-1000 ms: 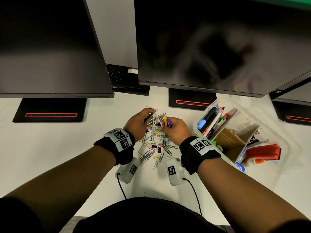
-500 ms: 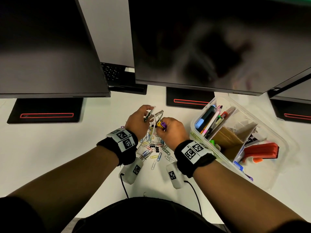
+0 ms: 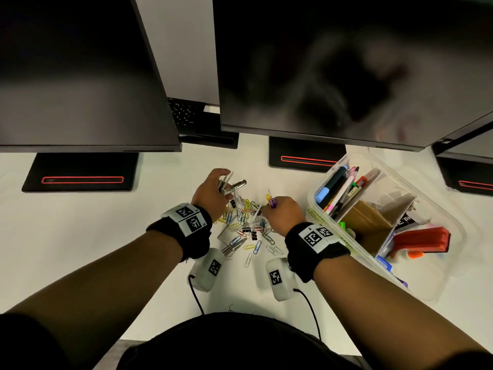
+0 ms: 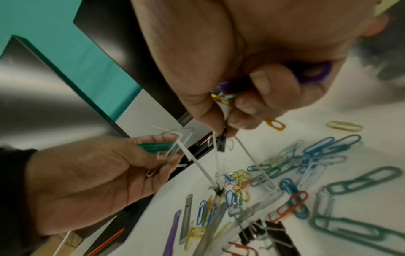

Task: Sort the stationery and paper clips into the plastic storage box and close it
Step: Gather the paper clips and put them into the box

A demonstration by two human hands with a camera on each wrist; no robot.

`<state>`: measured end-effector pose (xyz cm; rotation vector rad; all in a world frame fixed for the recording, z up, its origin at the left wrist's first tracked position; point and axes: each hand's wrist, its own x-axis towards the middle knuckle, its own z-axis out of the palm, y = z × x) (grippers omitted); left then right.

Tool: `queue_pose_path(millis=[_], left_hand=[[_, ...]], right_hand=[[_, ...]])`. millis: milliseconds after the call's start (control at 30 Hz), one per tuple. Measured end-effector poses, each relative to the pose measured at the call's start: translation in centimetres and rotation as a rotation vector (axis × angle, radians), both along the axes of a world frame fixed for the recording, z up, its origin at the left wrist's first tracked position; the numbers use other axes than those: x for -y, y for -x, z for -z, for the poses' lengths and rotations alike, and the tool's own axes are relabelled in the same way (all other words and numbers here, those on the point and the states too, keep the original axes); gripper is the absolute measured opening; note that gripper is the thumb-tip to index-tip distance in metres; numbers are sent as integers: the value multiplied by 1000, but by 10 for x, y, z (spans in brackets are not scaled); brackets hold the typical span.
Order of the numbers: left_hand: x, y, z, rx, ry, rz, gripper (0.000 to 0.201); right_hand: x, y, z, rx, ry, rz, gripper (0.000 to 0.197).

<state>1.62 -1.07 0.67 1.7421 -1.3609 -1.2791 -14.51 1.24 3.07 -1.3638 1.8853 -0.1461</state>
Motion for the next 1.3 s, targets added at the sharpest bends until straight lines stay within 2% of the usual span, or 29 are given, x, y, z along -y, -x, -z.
queue_pose_path(millis=[233,433,600,800,933,1000,1167,1300], left_hand=[[-3,-10,4,86,-91,27,51],[-6,-20,4,158,-111,61,57],[-11,-23,1,210,-94,103,52],[-8,-25,0,171,-94,129,55],[-10,-24,0,146,-91,141,54],[-11,-25,-1,154,-95,142,54],[-13,-31,2,109,-117,127,52],[-15,-35,0,95,-95,114,53]], right_hand=[[7,-5,-5,-33,-270,-57,32],[8,-9,-16,-117,-310,-163,33],[14,-13,-31,-136,-315,-263,36],[15,-7,-36,-212,-392,-360,35],[13,-8,-30,-426,-301,-495,26],[11,-8,-23,-471,-243,-511,27],[2,-18,-2,-232,-9,-573,44],[-3,-28,13,-283,38,-690,39]])
